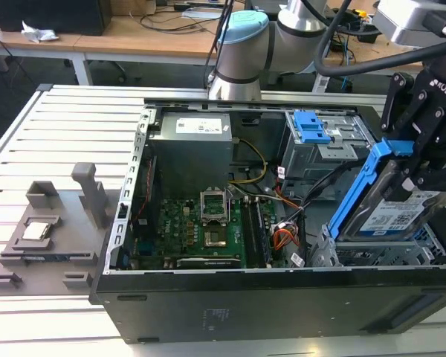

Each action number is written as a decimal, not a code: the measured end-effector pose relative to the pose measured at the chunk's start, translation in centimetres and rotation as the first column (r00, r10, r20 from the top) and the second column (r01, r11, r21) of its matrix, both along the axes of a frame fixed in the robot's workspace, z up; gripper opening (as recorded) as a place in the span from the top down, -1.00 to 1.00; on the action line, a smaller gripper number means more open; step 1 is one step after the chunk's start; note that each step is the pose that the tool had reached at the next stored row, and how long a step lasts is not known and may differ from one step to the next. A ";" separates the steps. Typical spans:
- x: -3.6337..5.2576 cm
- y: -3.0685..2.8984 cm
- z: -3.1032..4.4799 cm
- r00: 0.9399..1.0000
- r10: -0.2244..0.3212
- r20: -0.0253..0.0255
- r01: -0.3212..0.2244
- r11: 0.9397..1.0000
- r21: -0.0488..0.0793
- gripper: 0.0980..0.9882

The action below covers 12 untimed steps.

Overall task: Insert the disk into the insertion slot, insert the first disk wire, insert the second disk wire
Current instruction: 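Insert the disk into the insertion slot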

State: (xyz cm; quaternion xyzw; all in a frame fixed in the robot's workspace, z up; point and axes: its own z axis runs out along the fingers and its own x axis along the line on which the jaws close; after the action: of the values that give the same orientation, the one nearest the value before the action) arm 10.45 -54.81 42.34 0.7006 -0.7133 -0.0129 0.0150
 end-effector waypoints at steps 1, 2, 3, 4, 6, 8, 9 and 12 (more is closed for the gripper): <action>0.00 0.00 -0.09 1.000 0.000 0.000 0.000 1.000 0.000 0.40; 0.00 0.00 -0.14 1.000 0.000 0.000 0.000 1.000 0.000 0.40; 0.00 0.00 -0.23 1.000 0.000 0.000 0.000 1.000 0.000 0.40; 0.00 0.00 -0.29 1.000 0.000 0.000 0.000 1.000 0.000 0.40; 0.00 0.00 -0.41 1.000 0.000 0.000 0.000 1.000 0.000 0.40; 0.00 0.00 -0.56 1.000 0.000 0.000 0.000 1.000 0.000 0.40; 0.00 0.00 -0.69 1.000 0.000 0.000 0.000 1.000 0.000 0.40; 0.00 0.00 -1.07 1.000 0.000 0.000 0.000 1.000 0.000 0.40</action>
State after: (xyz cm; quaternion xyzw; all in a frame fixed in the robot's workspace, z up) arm 10.45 -54.81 41.27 0.7006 -0.7133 -0.0128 0.0150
